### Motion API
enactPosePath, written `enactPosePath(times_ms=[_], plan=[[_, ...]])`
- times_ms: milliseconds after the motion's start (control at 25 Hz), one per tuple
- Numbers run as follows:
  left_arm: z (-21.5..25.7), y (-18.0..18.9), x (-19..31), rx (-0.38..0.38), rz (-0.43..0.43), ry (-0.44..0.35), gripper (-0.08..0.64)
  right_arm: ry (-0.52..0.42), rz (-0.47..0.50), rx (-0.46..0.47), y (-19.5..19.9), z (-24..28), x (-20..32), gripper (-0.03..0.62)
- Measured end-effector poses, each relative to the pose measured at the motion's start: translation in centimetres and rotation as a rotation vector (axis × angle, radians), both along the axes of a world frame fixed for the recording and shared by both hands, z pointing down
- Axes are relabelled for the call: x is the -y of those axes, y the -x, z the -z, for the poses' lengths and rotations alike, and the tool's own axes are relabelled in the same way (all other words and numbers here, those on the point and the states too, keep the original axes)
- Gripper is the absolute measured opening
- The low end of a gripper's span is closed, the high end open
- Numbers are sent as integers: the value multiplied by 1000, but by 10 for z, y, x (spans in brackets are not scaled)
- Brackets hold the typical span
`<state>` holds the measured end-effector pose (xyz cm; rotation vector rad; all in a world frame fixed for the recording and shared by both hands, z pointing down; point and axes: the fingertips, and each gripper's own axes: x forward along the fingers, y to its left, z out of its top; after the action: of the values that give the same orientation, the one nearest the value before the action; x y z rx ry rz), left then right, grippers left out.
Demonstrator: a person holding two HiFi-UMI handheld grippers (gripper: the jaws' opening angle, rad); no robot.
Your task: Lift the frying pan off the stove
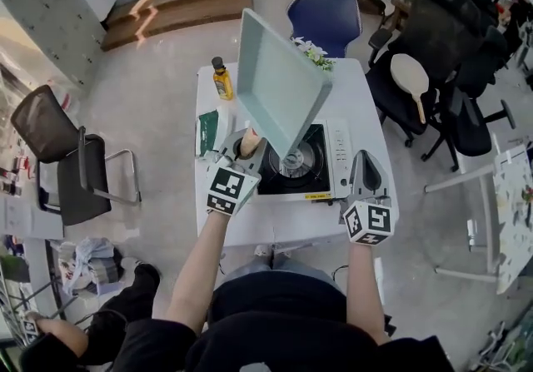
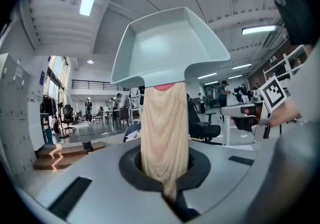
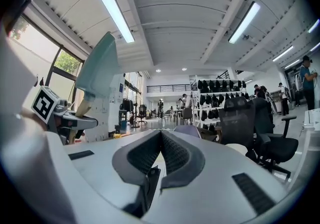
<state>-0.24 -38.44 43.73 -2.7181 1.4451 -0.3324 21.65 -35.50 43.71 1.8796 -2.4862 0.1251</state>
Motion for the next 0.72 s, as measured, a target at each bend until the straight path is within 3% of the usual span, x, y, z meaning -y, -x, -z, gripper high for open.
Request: enactPosePath(times_ms=[440,720], plan=[[30,32,-33,-94,159,-131,14,-48,69,-8,27,16,2,2],[30,40,-49,-140,182,-130,14,-60,79,-18,36,21,-2,2]])
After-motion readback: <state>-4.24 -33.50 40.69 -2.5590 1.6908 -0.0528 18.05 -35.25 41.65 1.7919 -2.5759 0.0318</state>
